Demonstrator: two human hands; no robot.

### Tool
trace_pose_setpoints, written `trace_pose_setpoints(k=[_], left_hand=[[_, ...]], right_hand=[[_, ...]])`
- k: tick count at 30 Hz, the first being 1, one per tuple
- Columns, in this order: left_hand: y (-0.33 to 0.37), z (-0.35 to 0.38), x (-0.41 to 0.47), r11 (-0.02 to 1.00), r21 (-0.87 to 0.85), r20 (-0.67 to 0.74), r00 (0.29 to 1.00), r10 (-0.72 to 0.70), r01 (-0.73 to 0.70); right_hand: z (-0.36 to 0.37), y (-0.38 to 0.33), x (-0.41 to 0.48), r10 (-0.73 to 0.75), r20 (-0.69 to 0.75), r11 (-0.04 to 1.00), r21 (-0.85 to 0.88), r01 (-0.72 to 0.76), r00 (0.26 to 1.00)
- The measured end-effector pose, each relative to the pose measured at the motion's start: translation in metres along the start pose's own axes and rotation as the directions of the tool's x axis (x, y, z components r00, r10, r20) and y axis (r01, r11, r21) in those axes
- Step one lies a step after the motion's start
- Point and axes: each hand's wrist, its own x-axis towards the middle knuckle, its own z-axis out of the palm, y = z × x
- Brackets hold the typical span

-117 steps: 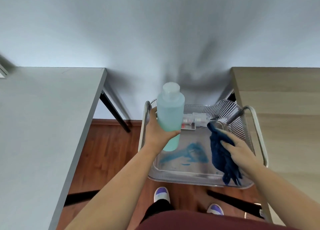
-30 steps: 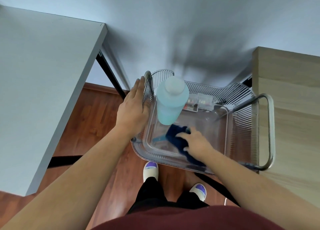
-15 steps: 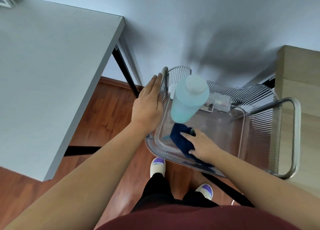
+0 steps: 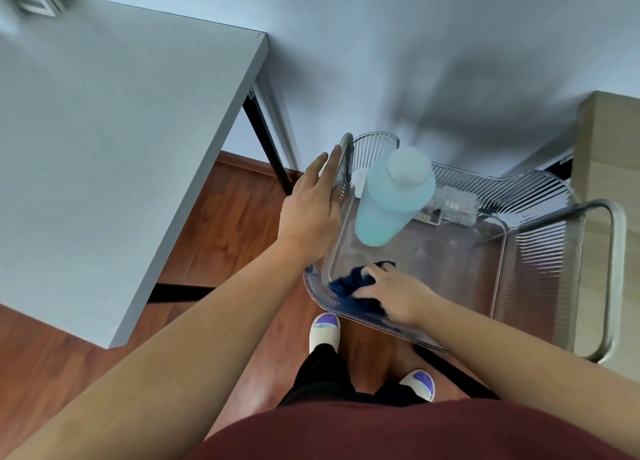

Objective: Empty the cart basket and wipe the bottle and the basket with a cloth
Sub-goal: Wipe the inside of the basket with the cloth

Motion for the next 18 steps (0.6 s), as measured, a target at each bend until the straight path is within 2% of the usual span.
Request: trace_pose_setpoints(k=[6,10,15,18], left_hand=[[0.001,0.002,0.001,1.0,0.004,-0.005,1.0,-0.009,0.009],[-0.003,0.0,0.001,0.999,0.019,-0.018,0.999,-0.027,0.027],[-0.001,0.003,0.002,0.999,0.008,-0.028,0.999,-0.03,0.031],[-0.002,0.003,0.001,0.999,0.009,-0.036,0.999,-0.03,0.03]], right_hand=[[0.015,0.056,-0.078,0.182,0.094,0.982,-0.059,-0.177,0.979],[0.012,0.047,-0.072,0.193,0.116,0.981,-0.047,-0.188,0.974],[-0.001,0.004,-0.01,0.132,-0.002,0.989,0.07,-0.131,0.991],[-0.005,-0.021,0.017,0.169,-0.063,0.975,0.153,-0.158,0.984]])
